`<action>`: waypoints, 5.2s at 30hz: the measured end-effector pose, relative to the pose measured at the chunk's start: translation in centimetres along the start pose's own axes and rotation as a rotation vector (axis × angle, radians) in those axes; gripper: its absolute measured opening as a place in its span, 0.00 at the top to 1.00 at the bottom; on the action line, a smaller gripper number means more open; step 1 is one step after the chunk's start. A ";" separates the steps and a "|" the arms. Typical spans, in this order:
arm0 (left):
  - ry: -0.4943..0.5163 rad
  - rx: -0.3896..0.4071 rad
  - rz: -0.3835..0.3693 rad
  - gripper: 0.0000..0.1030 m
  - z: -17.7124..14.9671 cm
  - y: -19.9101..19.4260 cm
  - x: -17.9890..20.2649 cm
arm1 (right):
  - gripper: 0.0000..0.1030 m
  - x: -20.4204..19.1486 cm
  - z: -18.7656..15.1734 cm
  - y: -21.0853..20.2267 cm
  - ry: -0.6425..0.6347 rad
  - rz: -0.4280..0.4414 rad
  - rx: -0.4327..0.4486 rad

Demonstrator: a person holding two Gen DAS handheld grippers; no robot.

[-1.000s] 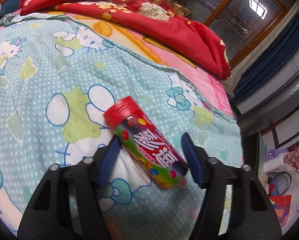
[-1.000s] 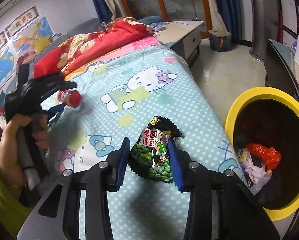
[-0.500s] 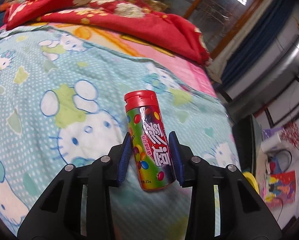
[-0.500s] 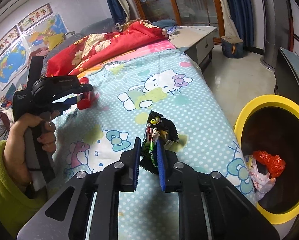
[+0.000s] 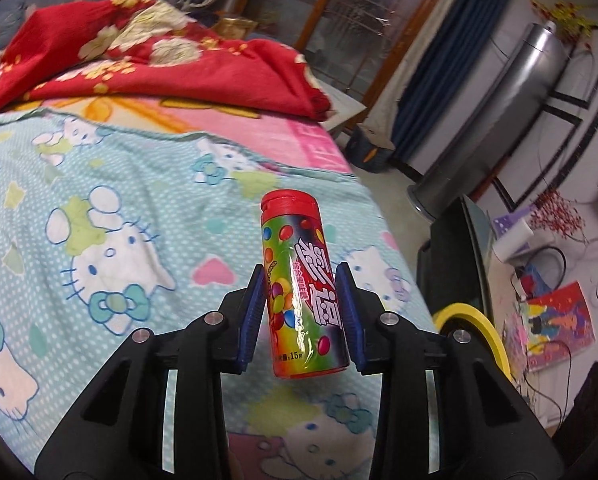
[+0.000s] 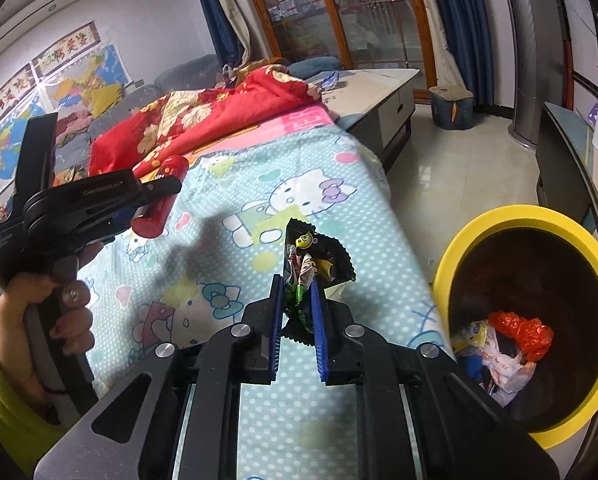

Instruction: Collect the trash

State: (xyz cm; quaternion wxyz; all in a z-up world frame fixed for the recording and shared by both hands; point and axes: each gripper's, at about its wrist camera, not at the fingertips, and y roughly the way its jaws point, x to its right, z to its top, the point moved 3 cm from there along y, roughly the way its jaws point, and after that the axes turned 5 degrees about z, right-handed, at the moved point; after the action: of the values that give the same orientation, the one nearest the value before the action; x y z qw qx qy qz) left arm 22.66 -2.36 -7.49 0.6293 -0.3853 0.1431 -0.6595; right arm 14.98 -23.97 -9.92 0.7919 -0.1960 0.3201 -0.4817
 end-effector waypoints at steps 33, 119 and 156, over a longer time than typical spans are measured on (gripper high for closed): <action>0.293 -0.036 -0.202 0.76 -4.4 -2.3 12.2 | 0.87 9.5 2.1 -6.3 0.196 -0.140 0.153; 0.458 0.047 -0.228 0.11 -8.3 -4.4 15.2 | 0.08 11.9 -1.2 -15.5 0.189 -0.354 0.310; 0.398 0.276 -0.160 0.11 -9.1 -10.6 8.2 | 0.06 3.1 -3.9 -18.0 -0.084 -0.474 0.657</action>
State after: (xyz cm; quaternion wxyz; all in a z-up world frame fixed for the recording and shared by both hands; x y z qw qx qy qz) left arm 9.49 -10.94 -3.63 0.5811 -0.1683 0.1418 -0.7835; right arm 1.86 -34.97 -2.57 0.6918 -0.0204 0.0624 -0.7191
